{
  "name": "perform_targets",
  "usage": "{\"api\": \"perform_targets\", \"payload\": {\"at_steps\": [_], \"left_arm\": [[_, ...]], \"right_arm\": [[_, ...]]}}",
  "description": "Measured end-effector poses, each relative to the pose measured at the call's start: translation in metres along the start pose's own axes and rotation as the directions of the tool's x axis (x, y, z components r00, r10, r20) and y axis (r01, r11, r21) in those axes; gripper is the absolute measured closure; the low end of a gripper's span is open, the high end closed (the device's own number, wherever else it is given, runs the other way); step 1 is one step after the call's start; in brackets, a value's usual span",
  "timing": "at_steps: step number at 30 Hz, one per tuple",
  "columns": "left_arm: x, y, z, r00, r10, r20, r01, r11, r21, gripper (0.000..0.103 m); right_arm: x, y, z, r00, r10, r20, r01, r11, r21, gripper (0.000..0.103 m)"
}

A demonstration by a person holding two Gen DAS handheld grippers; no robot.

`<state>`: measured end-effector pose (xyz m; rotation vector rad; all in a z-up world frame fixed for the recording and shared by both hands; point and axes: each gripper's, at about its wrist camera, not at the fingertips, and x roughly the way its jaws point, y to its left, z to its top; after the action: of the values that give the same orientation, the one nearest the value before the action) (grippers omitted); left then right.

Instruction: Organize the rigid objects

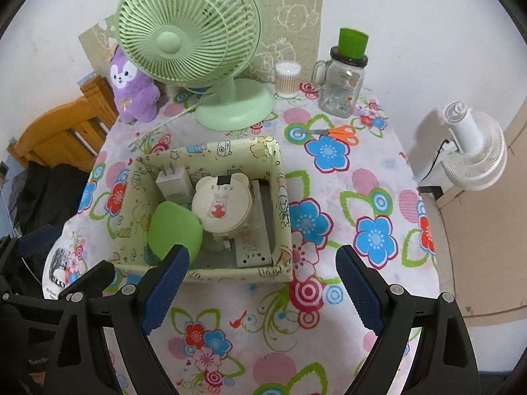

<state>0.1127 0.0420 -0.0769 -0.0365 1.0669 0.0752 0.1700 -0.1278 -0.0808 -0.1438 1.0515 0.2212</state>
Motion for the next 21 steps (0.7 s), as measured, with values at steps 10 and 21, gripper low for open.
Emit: {"api": "perform_targets", "payload": {"at_steps": [10, 21], "left_arm": [[-0.049, 0.006, -0.018, 0.997, -0.007, 0.079, 0.006, 1.000, 0.018, 0.000], [-0.093, -0.007, -0.027, 0.989, -0.003, 0.150, 0.001, 1.000, 0.012, 0.000]], "right_arm": [[-0.052, 0.008, -0.025, 0.996, -0.033, 0.081, 0.031, 0.999, 0.017, 0.011], [-0.095, 0.008, -0.038, 0.988, -0.031, 0.151, 0.032, 0.999, -0.008, 0.011]]}}
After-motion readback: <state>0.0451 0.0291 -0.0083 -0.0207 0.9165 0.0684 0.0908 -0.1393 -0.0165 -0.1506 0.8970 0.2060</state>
